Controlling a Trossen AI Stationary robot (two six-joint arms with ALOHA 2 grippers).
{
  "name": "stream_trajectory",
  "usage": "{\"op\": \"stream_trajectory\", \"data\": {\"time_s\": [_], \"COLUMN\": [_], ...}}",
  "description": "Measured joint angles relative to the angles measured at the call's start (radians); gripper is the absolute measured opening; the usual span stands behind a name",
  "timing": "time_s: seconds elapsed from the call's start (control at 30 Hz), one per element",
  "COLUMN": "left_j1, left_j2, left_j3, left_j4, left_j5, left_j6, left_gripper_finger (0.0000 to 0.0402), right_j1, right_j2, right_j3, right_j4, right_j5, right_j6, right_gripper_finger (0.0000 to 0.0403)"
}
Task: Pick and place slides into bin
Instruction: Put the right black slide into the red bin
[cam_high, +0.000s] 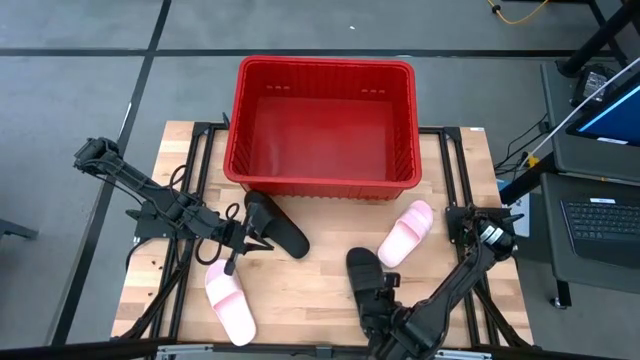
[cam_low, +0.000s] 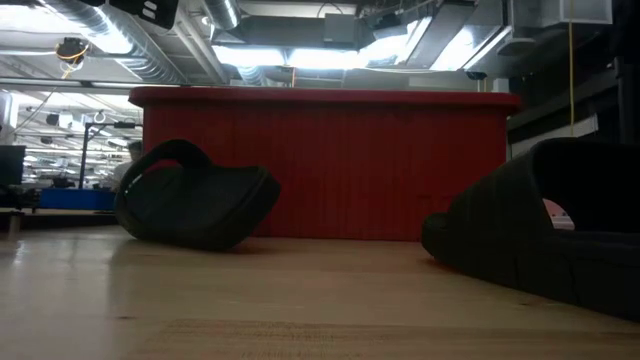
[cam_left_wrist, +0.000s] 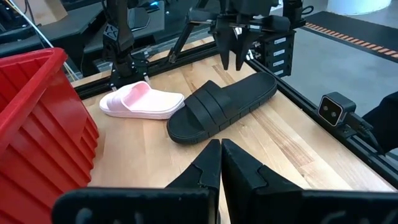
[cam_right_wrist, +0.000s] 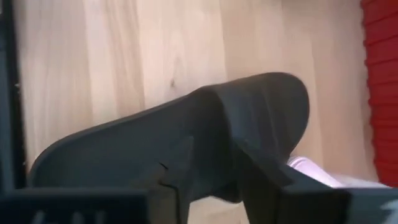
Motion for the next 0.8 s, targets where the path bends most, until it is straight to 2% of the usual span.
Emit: {"op": "stream_trajectory", "data": {"time_s": [0.13, 0.27, 0.8], "left_j1": [0.000, 0.000, 0.000], "left_j2": [0.000, 0.000, 0.000], "left_j3": [0.000, 0.000, 0.000], "left_j4": [-0.001, -0.003, -0.007], "left_j5": [0.000, 0.001, 0.001], "left_j6": [-0.001, 0.000, 0.000], "left_gripper_finger": [0.0006, 0.0006, 0.0006], "right_j1": [-0.003, -0.005, -0.005], "right_j2": [0.000, 0.004, 0.056], "right_j3": [0.000, 0.000, -0.002], "right_j4": [0.001, 0.002, -0.045], "right_j5": [0.012, 0.016, 0.056], "right_j6": [0.002, -0.002, 0.022], "right_gripper_finger": [0.0153, 0.0172, 0.0170]}}
